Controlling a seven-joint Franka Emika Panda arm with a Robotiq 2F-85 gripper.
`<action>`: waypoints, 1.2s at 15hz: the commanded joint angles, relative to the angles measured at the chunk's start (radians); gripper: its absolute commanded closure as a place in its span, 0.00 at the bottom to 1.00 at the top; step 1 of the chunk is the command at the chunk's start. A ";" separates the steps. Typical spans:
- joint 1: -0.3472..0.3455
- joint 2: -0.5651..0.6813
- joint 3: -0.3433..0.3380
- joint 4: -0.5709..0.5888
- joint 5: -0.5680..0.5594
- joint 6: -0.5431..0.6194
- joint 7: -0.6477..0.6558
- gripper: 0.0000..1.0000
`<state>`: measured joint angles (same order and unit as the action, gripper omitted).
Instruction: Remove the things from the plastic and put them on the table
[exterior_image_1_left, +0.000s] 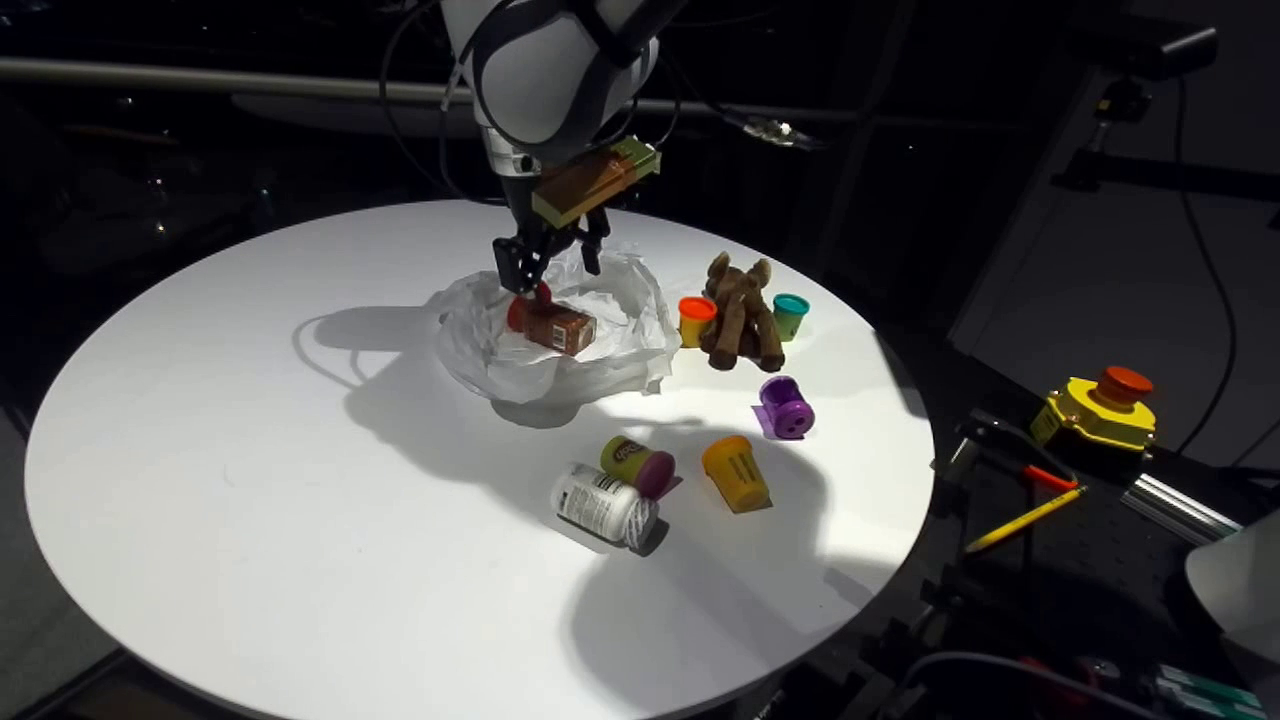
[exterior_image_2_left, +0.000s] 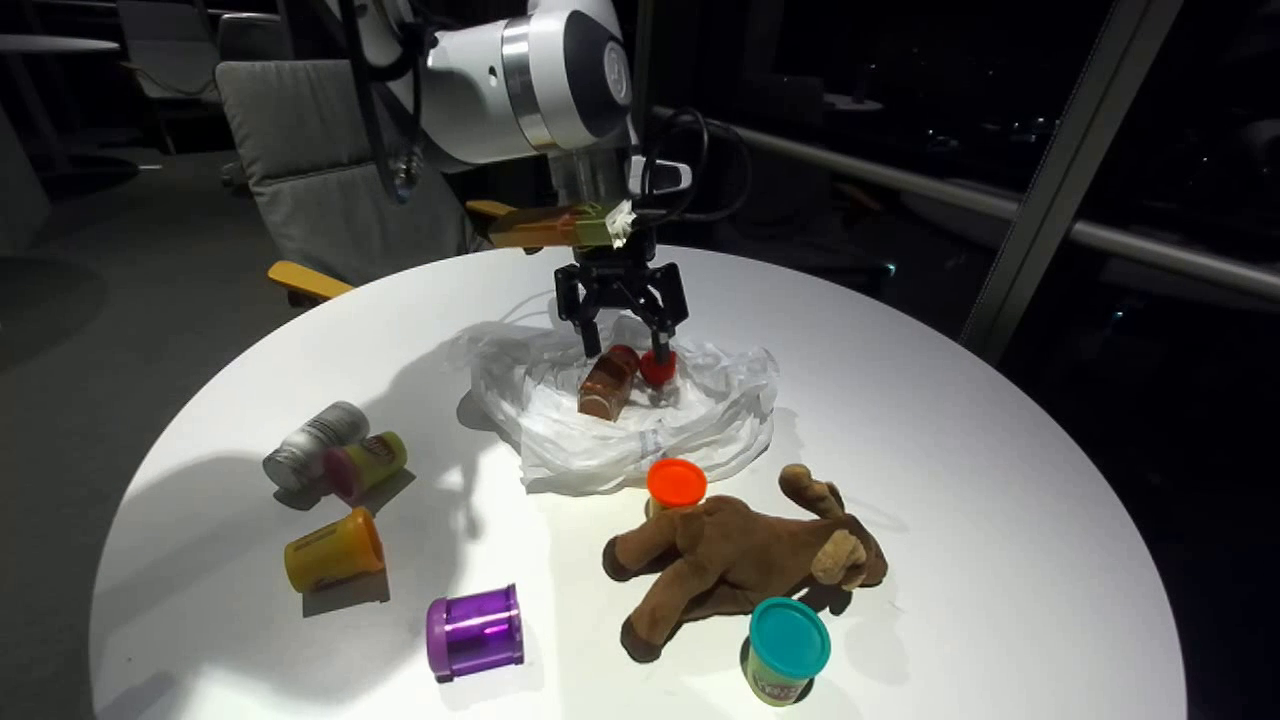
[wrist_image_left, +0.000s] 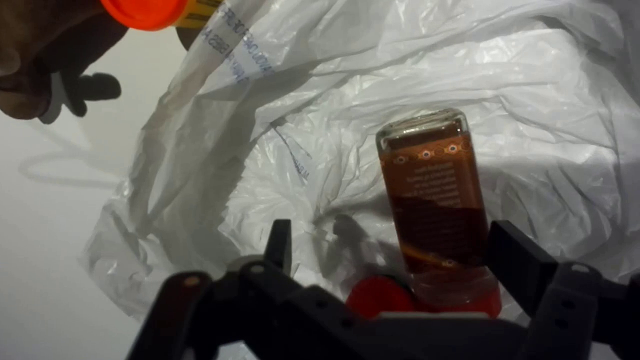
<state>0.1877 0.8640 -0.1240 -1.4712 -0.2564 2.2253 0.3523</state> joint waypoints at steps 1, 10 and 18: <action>-0.046 0.038 0.053 0.090 0.078 -0.059 -0.079 0.00; -0.106 0.136 0.095 0.227 0.178 -0.206 -0.165 0.26; -0.112 0.146 0.103 0.272 0.206 -0.260 -0.174 0.74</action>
<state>0.0822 1.0103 -0.0263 -1.2386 -0.0725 1.9950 0.1882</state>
